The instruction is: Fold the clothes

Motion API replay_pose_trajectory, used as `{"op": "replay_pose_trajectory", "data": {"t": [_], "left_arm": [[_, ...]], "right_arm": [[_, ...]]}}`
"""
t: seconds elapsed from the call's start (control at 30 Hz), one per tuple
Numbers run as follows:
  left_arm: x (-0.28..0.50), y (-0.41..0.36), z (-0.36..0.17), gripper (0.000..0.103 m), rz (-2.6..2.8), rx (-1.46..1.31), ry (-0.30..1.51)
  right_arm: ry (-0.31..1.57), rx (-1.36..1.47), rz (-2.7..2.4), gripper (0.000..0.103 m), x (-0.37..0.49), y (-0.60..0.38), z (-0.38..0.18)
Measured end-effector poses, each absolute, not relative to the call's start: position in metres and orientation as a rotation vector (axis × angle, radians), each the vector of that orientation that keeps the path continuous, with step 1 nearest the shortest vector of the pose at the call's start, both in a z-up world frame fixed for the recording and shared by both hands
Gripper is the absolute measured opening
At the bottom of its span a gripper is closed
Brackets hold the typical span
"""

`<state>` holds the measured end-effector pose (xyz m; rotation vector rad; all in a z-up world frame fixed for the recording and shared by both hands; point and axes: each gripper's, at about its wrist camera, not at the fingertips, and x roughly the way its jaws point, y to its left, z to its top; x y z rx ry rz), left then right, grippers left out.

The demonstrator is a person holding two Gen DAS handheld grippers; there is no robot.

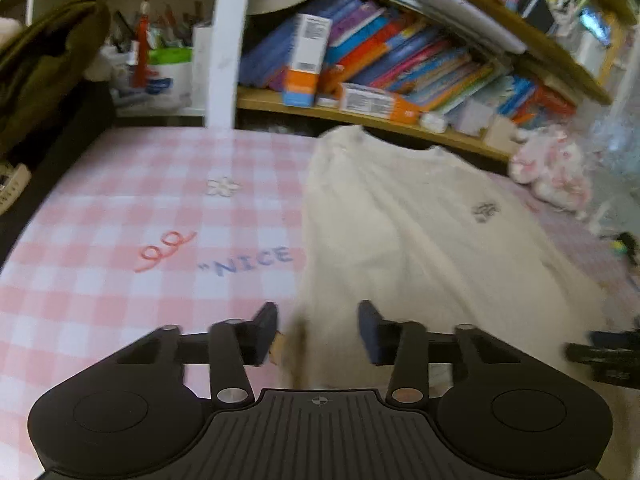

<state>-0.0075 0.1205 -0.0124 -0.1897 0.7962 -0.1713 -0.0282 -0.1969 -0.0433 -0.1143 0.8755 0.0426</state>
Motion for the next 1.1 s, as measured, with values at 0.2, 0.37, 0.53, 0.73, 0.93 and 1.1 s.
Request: {"op": "replay_pose_trajectory", "data": {"t": [0.2, 0.37, 0.53, 0.73, 0.93, 1.1], "left_arm": [[-0.003, 0.124, -0.033, 0.028, -0.163, -0.252, 0.905], [0.004, 0.126, -0.038, 0.028, -0.158, -0.301, 0.909], [0.004, 0.131, -0.035, 0.002, -0.19, -0.347, 0.902], [0.038, 0.205, 0.025, 0.002, -0.016, -0.266, 0.684], [0.106, 0.278, 0.041, 0.002, 0.217, -0.133, 0.65], [0.137, 0.291, 0.025, 0.003, 0.264, -0.072, 0.701]], "right_arm": [[0.869, -0.139, 0.046, 0.054, -0.029, -0.194, -0.045], [0.866, -0.14, 0.055, 0.054, -0.029, -0.196, -0.045], [0.861, -0.138, 0.061, 0.055, -0.028, -0.196, -0.045], [0.861, -0.139, 0.067, 0.056, -0.027, -0.197, -0.046], [0.878, -0.135, 0.07, 0.056, -0.023, -0.197, -0.045], [0.893, -0.129, 0.072, 0.058, -0.019, -0.196, -0.044]]}}
